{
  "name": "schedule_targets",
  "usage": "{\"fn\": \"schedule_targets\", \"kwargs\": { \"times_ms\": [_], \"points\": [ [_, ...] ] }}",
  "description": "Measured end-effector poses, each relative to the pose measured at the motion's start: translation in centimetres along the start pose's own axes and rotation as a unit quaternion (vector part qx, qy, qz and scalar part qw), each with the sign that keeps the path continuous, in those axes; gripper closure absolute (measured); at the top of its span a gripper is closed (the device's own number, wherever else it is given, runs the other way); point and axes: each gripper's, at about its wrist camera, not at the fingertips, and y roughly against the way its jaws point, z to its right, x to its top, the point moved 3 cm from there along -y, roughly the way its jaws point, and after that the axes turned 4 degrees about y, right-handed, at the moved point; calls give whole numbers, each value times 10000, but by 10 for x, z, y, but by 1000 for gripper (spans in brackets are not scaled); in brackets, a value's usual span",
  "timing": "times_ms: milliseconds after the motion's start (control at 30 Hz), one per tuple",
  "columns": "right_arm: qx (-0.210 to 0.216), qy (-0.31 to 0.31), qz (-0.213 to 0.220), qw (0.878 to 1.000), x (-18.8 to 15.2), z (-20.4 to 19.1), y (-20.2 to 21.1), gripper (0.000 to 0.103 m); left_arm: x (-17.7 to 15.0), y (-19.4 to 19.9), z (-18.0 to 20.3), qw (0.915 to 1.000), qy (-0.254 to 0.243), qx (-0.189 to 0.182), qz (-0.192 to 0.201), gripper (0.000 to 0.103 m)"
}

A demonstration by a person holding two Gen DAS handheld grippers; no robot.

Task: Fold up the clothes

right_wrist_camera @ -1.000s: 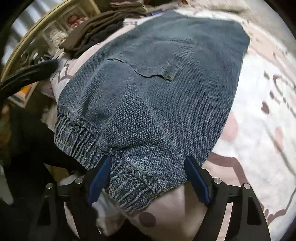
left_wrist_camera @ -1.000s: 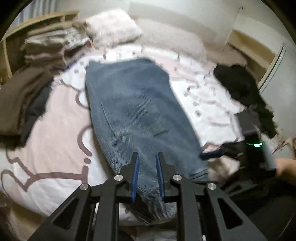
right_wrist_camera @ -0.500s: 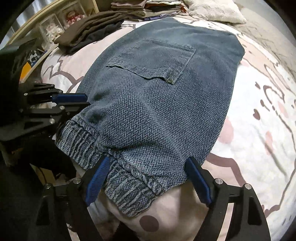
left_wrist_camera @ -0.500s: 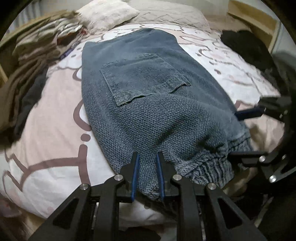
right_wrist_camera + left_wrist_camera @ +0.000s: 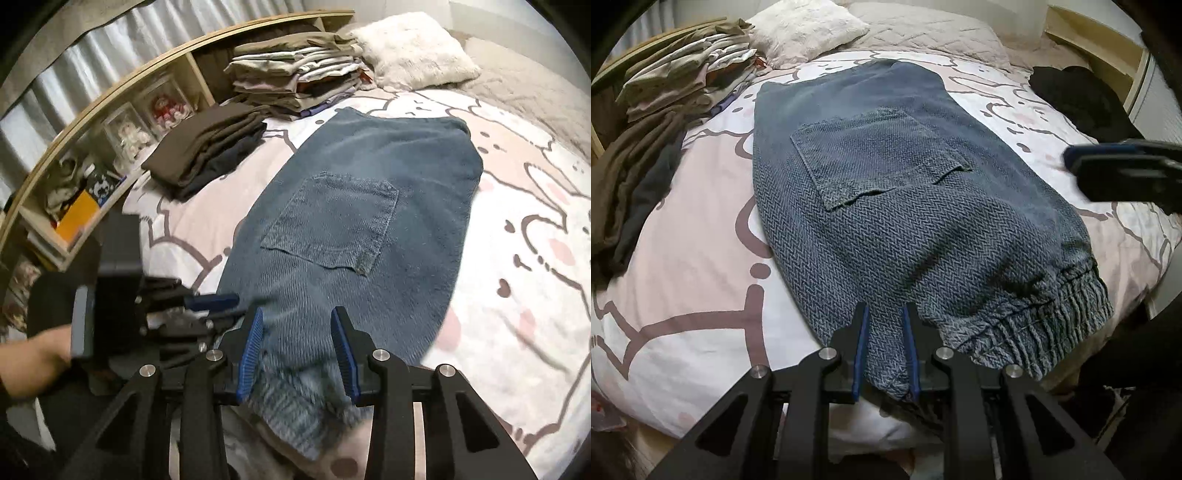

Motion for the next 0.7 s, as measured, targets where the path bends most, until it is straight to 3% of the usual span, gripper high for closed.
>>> {"fn": "schedule_targets", "kwargs": {
  "times_ms": [67, 133, 200, 300, 400, 500, 567, 633, 700],
  "points": [
    [142, -160, -241, 9995, -3, 7, -18, 64, 0, 1, -1, 10000, 16, -40, 32, 85],
    [35, -194, -942, 9954, -23, 18, -47, 64, 0, 2, 0, 9999, -25, -93, 59, 85],
    [77, -260, -888, 9957, -38, 26, -57, 65, 0, 3, 2, 9998, -128, -87, 98, 85],
    [222, -475, -1031, 9933, -35, 32, -60, 64, 0, 6, 6, 9993, -301, 32, 219, 85],
    [162, -396, -1120, 9928, -32, 31, -64, 64, 0, 11, 14, 9954, -710, 438, 477, 83],
    [91, -338, -1165, 9926, -30, 29, -71, 63, -4, 24, 31, 9749, -1532, 1170, 1114, 59],
    [118, -344, -1176, 9924, -30, 30, -72, 62, -7, 35, 42, 9574, -2024, 1394, 1518, 57],
    [132, -351, -1227, 9917, -28, 30, -71, 62, -16, 44, 56, 9321, -2748, 1503, 1820, 57],
    [99, -299, -1306, 9909, -27, 29, -72, 62, -25, 52, 71, 8995, -3473, 1610, 2108, 57]
  ]
}}
